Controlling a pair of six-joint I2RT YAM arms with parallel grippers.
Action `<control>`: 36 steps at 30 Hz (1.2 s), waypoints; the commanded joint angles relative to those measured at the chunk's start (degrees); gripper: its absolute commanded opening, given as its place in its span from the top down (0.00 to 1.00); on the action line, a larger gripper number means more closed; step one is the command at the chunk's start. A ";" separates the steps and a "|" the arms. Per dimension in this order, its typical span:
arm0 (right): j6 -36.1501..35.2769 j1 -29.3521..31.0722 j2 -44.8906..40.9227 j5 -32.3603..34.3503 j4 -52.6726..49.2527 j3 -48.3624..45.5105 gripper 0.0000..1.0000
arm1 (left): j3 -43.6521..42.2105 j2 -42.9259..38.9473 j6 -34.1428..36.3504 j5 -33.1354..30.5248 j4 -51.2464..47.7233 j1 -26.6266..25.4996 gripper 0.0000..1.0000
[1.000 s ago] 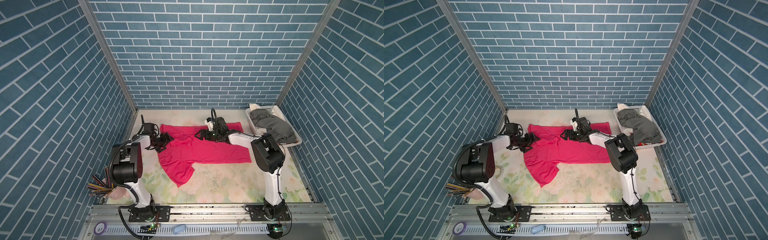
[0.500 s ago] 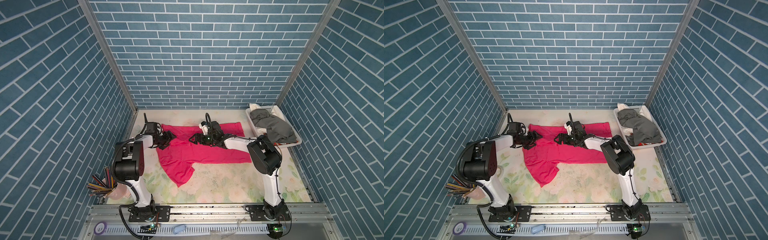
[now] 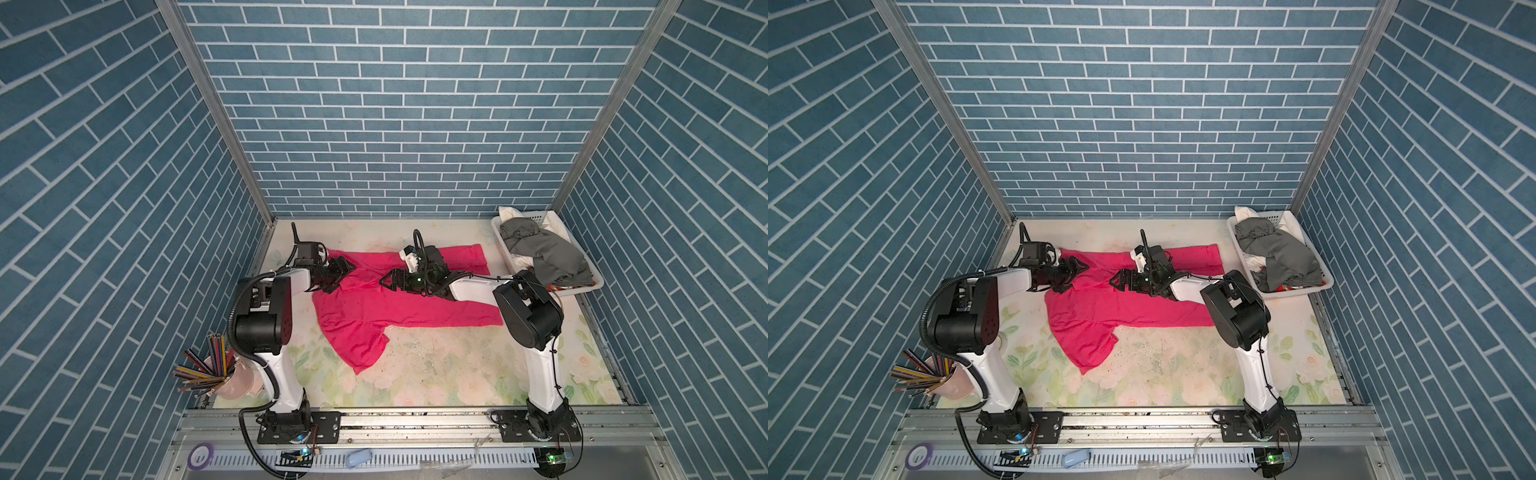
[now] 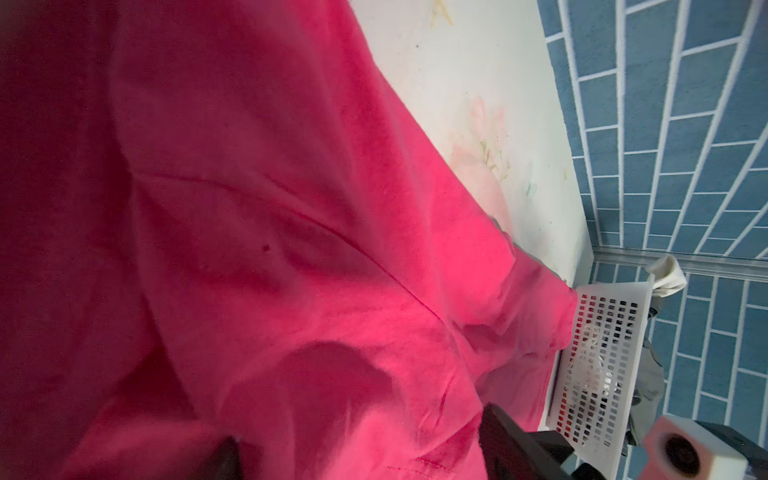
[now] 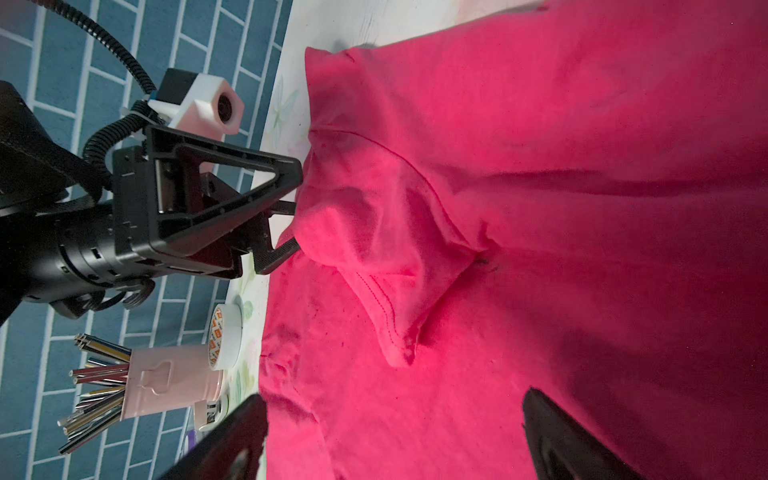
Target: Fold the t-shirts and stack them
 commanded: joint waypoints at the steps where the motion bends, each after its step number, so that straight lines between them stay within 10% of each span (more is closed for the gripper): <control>1: 1.36 0.04 -0.63 -0.74 1.36 -1.01 0.04 | 0.29 0.48 -2.60 3.07 6.00 -0.88 0.20; 36: 7.18 -1.18 3.15 -4.76 6.88 2.94 0.04 | -10.99 -21.60 -11.35 12.18 2.10 -0.76 0.19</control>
